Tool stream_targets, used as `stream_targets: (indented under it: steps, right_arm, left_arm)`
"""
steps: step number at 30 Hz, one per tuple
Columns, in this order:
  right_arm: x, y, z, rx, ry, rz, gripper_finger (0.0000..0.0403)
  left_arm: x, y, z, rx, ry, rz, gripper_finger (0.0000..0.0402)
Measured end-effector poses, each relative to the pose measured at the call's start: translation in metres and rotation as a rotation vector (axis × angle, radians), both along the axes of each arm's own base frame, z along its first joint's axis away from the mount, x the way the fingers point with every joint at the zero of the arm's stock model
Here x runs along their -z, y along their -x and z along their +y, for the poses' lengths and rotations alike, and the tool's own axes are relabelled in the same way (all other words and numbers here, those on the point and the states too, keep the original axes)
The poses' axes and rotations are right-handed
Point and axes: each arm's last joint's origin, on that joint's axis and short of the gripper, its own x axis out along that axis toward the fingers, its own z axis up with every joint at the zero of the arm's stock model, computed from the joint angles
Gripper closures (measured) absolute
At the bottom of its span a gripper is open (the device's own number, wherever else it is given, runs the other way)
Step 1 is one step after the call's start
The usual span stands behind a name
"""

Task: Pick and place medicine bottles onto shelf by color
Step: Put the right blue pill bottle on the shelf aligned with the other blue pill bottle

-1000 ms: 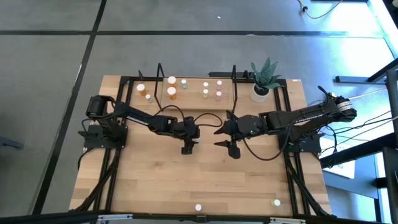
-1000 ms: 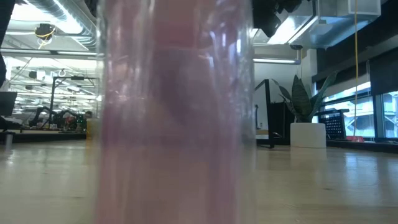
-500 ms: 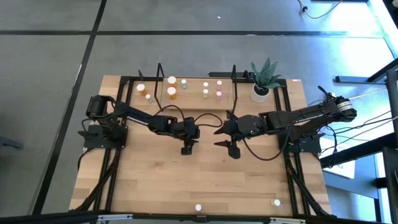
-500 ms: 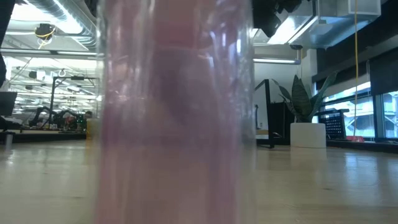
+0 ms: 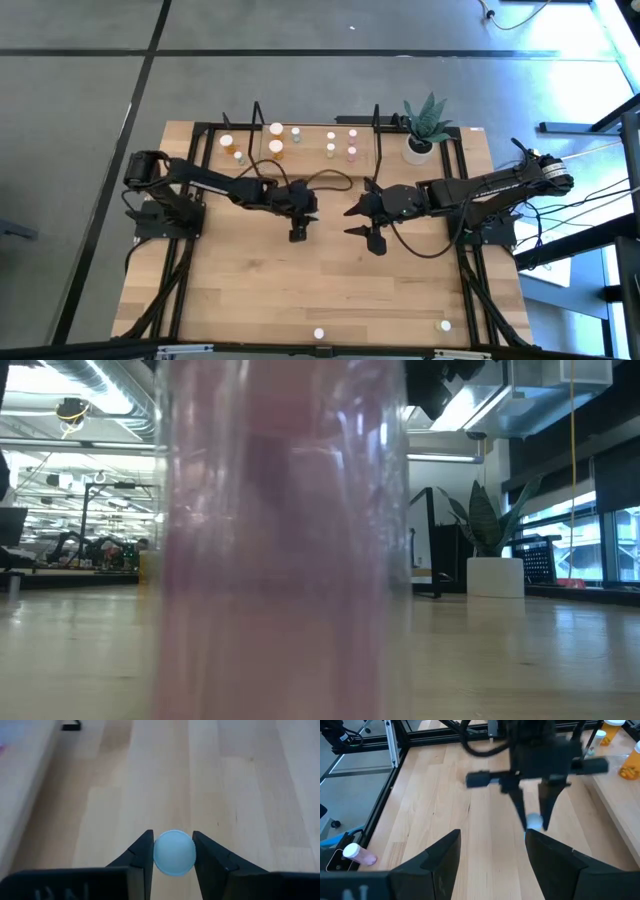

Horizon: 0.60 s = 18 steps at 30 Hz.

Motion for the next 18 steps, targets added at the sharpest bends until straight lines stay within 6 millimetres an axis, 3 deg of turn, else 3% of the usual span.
stream_targets:
  steps: [9,18]
  right_arm:
    - [0.000,0.000,0.000,0.000,0.000,0.000,0.0179]
    - [0.000,0.000,0.000,0.000,0.000,0.000,0.0179]
  left_arm:
    - [-0.038,0.027,0.021,-0.126,-0.063,-0.033,0.0307]
    - [-0.069,0.055,0.057,-0.283,-0.077,-0.098,0.0307]
